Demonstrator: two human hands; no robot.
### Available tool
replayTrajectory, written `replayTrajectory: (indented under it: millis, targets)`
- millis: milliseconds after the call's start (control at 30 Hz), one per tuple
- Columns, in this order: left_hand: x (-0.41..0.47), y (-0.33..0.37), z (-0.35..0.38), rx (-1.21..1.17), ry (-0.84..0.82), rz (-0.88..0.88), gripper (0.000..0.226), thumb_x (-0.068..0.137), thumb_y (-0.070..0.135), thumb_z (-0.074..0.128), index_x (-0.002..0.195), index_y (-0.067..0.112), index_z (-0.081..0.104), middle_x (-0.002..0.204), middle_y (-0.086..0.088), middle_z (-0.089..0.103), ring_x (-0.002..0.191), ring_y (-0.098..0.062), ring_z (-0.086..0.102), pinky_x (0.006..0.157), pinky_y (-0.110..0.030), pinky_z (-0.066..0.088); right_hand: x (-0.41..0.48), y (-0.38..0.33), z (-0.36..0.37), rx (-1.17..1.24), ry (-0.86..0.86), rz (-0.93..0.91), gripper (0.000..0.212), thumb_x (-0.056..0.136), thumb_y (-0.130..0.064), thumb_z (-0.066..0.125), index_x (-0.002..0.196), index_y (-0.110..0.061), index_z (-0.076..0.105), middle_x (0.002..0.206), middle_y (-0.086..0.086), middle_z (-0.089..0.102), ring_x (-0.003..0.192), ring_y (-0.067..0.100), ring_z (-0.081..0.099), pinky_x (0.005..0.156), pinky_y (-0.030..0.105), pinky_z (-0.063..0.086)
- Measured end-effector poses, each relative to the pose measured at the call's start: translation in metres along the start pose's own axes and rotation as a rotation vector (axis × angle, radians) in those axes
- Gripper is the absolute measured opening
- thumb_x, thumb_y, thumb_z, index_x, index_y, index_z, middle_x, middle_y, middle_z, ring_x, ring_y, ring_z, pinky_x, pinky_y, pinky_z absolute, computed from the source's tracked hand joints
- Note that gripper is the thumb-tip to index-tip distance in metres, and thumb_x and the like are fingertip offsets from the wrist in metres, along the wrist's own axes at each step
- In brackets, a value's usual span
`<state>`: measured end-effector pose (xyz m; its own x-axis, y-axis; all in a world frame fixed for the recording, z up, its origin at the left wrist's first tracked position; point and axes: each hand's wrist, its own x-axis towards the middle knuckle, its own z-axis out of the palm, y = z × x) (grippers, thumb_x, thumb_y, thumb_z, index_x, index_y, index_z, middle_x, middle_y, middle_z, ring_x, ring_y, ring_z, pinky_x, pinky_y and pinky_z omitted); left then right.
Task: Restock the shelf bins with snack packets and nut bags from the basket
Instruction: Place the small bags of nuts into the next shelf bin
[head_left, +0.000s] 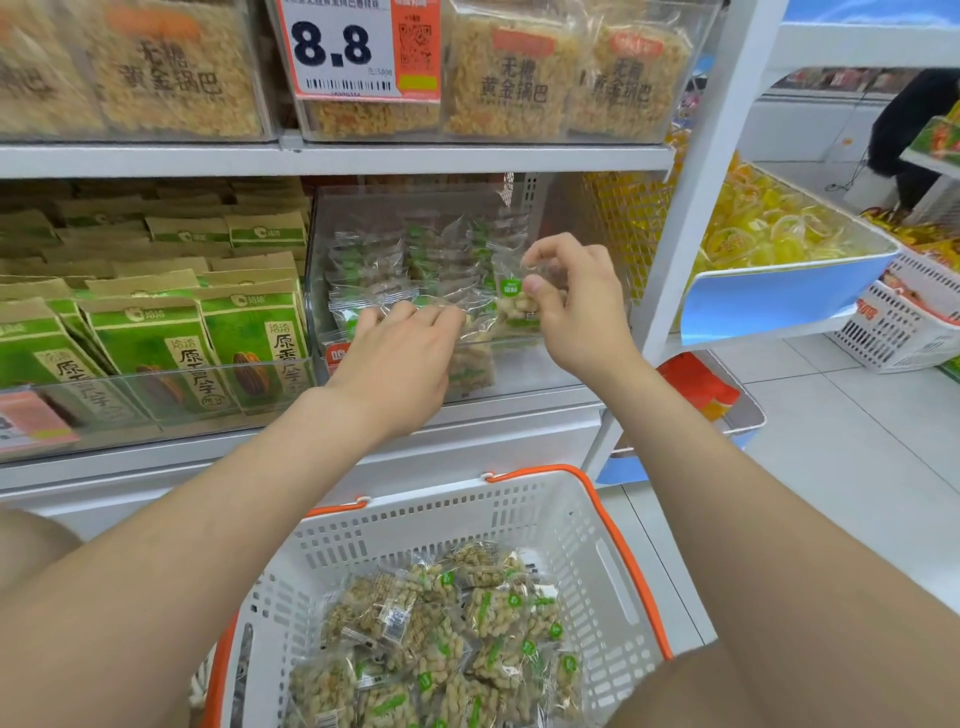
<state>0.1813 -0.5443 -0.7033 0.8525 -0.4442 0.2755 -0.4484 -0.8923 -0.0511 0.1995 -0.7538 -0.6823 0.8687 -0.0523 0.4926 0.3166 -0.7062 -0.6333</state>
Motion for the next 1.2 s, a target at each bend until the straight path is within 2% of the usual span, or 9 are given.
replayTrajectory:
  millis: [167,300,433,500,633,800,967,1033,1200]
  targets:
    - [-0.002,-0.002,0.006,0.005,0.053,0.036,0.045,0.101,0.015,0.052,0.144,0.022,0.040,0.142,0.000,0.056,0.121,-0.029,0.049,0.098,-0.047,0.035,0.001,0.013,0.011,-0.347,-0.184,0.153,0.021,0.103,-0.029,0.056,0.109,-0.038,0.074,0.119,0.007,0.053,0.113,0.031,0.046,0.103,0.044,0.042]
    - [-0.001,0.000,0.003,-0.075,0.062,0.004,0.042,0.100,0.019,0.050,0.142,0.021,0.046,0.138,-0.001,0.060,0.120,-0.029,0.053,0.100,-0.047,0.037,0.000,0.009,0.012,-0.197,-0.147,0.118,0.019,0.101,-0.020,0.062,0.104,-0.026,0.080,0.109,0.004,0.075,0.108,0.024,0.067,0.097,0.038,0.054]
    - [-0.005,0.003,0.004,-0.218,0.227,-0.014,0.034,0.094,0.017,0.053,0.128,0.015,0.058,0.122,-0.005,0.064,0.109,-0.032,0.058,0.094,-0.046,0.039,-0.005,0.013,0.013,-0.279,-0.145,0.078,0.023,0.102,-0.019,0.060,0.120,-0.021,0.074,0.114,0.012,0.068,0.111,0.032,0.060,0.095,0.037,0.047]
    - [-0.009,0.003,0.004,-0.163,0.375,0.062,0.027,0.088,0.013,0.054,0.114,0.012,0.062,0.110,-0.006,0.062,0.101,-0.032,0.056,0.087,-0.044,0.041,-0.009,0.014,0.013,-0.383,-0.061,0.066,0.027,0.099,-0.021,0.059,0.125,-0.023,0.067,0.121,0.012,0.057,0.111,0.037,0.052,0.097,0.046,0.046]
    - [-0.020,0.005,0.015,-0.080,0.495,0.338,0.006,0.082,0.006,0.056,0.086,0.008,0.060,0.085,-0.009,0.054,0.077,-0.031,0.047,0.064,-0.046,0.037,-0.020,0.001,0.010,-0.349,0.096,-0.142,0.019,0.087,-0.007,0.059,0.101,-0.018,0.066,0.105,0.006,0.055,0.096,0.028,0.052,0.081,0.043,0.046]
    - [-0.048,0.005,0.062,-0.132,0.083,0.368,0.008,0.083,0.022,0.055,0.083,0.015,0.059,0.067,0.000,0.058,0.056,-0.030,0.055,0.044,-0.034,0.040,-0.053,-0.030,0.018,-0.261,-0.324,-0.267,0.022,0.070,-0.008,0.060,0.079,-0.023,0.073,0.077,-0.007,0.068,0.075,0.019,0.063,0.067,0.039,0.055]
    - [-0.077,0.006,0.103,-0.078,-0.614,0.270,0.017,0.097,0.030,0.049,0.096,0.018,0.060,0.088,-0.002,0.066,0.076,-0.028,0.062,0.072,-0.045,0.056,-0.090,-0.054,0.050,-0.463,-0.761,-0.229,0.024,0.080,-0.015,0.060,0.098,-0.027,0.072,0.087,-0.001,0.061,0.091,0.029,0.065,0.064,0.033,0.046]
    - [-0.091,0.010,0.116,0.001,-0.803,0.260,0.016,0.098,0.029,0.048,0.098,0.018,0.060,0.098,-0.002,0.064,0.086,-0.028,0.062,0.082,-0.044,0.056,-0.102,-0.058,0.062,-0.505,-0.890,-0.242,0.023,0.086,-0.014,0.060,0.105,-0.023,0.071,0.096,0.003,0.063,0.096,0.031,0.064,0.070,0.037,0.052]
    - [-0.124,0.028,0.143,0.152,-1.140,0.294,0.029,0.099,0.012,0.058,0.071,0.012,0.050,0.074,-0.002,0.047,0.062,-0.019,0.046,0.063,-0.036,0.046,-0.122,-0.051,0.089,-0.594,-1.181,-0.194,0.033,0.092,-0.009,0.058,0.124,-0.016,0.066,0.122,0.008,0.062,0.103,0.030,0.064,0.080,0.040,0.057]
